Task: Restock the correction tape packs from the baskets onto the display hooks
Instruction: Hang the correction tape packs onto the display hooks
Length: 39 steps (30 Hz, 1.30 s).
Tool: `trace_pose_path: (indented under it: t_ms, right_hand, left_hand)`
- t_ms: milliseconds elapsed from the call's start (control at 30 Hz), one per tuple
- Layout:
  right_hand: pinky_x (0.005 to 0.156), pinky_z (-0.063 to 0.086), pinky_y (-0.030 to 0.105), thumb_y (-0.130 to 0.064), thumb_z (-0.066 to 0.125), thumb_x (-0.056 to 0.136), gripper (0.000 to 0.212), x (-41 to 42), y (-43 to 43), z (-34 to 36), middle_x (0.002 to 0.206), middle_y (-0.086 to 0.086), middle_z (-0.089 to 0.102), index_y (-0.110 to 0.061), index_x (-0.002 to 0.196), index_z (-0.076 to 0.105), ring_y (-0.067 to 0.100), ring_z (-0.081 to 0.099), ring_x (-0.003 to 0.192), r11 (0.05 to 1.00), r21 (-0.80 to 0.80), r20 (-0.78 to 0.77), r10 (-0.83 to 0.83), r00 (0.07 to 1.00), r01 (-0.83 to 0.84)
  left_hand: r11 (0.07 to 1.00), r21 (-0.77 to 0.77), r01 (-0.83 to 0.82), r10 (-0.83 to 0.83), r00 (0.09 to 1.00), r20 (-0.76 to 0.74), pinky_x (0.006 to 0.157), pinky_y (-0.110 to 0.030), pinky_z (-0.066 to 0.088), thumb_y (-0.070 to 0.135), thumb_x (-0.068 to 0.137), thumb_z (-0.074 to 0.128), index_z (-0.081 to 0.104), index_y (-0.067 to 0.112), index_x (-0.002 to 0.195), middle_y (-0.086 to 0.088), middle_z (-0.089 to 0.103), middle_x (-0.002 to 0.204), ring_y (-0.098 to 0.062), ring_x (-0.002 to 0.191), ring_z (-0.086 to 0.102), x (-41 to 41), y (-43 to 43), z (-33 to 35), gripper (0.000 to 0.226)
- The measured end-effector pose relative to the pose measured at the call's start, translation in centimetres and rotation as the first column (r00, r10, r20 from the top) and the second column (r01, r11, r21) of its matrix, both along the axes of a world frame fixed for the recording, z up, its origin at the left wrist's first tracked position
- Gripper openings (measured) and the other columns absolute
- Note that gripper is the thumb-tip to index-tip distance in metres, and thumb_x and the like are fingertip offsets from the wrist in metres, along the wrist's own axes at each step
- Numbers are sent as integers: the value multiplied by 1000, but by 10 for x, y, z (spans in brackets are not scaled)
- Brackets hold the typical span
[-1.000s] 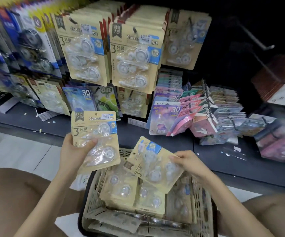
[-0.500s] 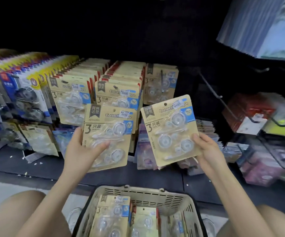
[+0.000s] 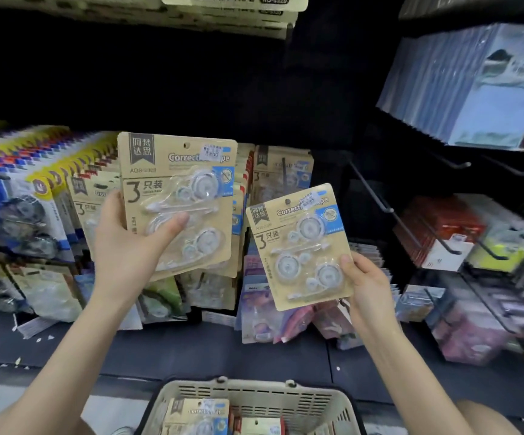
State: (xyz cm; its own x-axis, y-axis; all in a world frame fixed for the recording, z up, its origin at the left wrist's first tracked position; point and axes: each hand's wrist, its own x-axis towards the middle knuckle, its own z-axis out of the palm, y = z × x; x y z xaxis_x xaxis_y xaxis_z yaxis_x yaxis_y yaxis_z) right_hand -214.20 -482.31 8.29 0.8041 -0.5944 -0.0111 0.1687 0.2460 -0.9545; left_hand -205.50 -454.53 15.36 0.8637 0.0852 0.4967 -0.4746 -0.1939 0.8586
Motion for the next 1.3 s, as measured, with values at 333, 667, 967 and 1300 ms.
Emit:
trace_pose_path:
  t_ms: [333, 667, 967, 1300]
  right_hand:
    - [76, 56, 38, -16, 52, 101, 19, 67, -4, -5, 104, 12, 73, -8, 104, 69, 24, 68, 90, 993, 114, -143, 28, 989, -12]
    - [71, 55, 39, -28, 54, 101, 29, 173, -24, -3, 116, 7, 60, -13, 126, 56, 26, 57, 104, 990, 134, -378, 7, 926, 47]
    - [81, 49, 36, -19, 52, 97, 16, 186, -42, 1, 99, 6, 61, -12, 110, 59, 23, 55, 87, 981, -182, -516, -160, 841, 75]
    - [74, 44, 20, -58, 63, 86, 43, 74, 54, 83, 87, -16, 61, -26, 115, 63, 0, 55, 82, 597, -788, 112, -103, 988, 151]
  left_hand:
    - [999, 10, 44, -44, 999, -10, 94, -14, 42, 27, 76, 82, 50, 29, 126, 20, 60, 119, 0, 114, 58, 18, -10, 10, 60]
    - [998, -37, 41, -42, 999, -27, 89, -15, 46, 24, 76, 81, 52, 42, 114, 18, 64, 117, 7, 105, 61, 38, -13, 13, 50]
    - [992, -93, 84, -92, 993, -76, 90, -28, 49, 29, 69, 80, 55, 42, 110, 14, 68, 114, -4, 105, 65, 47, -10, 12, 50]
    - [973, -109, 206, -218, 968, -124, 75, -8, 49, 32, 62, 82, 54, 41, 107, 29, 70, 99, 8, 95, 65, 37, -21, 11, 54]
